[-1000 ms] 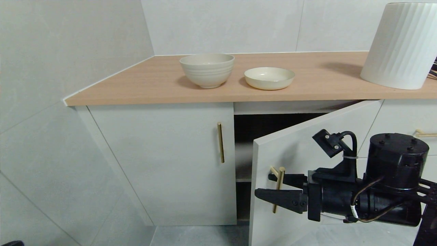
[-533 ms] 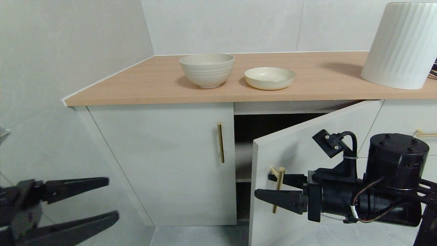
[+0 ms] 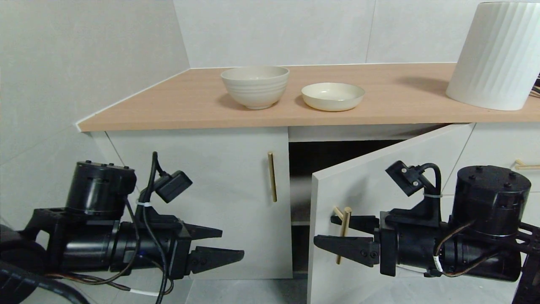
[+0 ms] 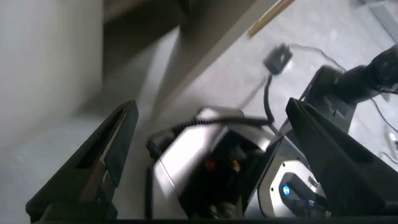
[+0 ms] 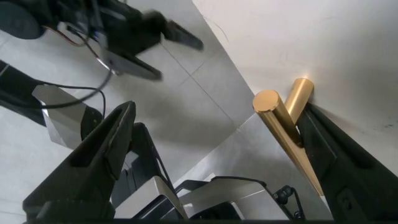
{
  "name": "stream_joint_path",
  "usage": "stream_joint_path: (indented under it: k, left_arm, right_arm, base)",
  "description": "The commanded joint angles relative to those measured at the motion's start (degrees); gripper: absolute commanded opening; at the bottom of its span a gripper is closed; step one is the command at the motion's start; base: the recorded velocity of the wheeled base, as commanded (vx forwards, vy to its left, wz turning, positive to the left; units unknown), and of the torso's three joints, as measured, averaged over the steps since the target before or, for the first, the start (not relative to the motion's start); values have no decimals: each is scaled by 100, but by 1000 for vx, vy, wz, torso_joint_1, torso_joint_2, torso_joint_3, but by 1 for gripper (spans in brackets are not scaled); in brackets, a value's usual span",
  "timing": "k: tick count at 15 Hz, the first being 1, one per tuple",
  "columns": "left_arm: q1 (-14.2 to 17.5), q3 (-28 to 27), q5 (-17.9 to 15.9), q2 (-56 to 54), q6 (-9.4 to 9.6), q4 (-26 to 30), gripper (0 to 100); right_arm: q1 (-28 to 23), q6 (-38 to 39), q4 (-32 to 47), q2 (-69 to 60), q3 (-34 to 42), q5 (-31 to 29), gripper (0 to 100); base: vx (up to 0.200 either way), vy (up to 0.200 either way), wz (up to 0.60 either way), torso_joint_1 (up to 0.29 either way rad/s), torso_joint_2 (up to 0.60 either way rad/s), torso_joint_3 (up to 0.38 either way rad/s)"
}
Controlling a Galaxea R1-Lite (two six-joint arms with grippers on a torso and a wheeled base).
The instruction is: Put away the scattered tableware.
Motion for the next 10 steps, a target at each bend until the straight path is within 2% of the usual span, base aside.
stream_joint_path:
  k: [1, 3, 4, 7, 8, 10]
  left_arm:
    - [-115, 10, 13, 312, -98, -13, 100]
    - [-115, 1, 31, 321, -159, -22, 100]
    - [-115, 1, 31, 321, -159, -22, 0]
    - [-176, -131, 22, 330, -195, -22, 0]
    - [-238, -298, 22, 418, -309, -22, 0]
    - [-467, -763, 13, 699, -704, -22, 0]
  right_arm:
    - [3, 5, 8, 38, 5, 12, 100]
    - [3, 5, 8, 38, 14, 12, 100]
    - [3, 5, 8, 38, 14, 12, 100]
    - [3, 5, 8, 38, 14, 12, 100]
    - [12, 5, 8, 30, 14, 12, 100]
    - [12, 5, 8, 38, 14, 12, 100]
  base:
    - [0, 0, 0, 0, 0, 0]
    - [0, 0, 0, 0, 0, 0]
    - [0, 0, 0, 0, 0, 0]
    - [0, 0, 0, 0, 0, 0]
    - [0, 0, 0, 0, 0, 0]
    - [0, 0, 0, 0, 0, 0]
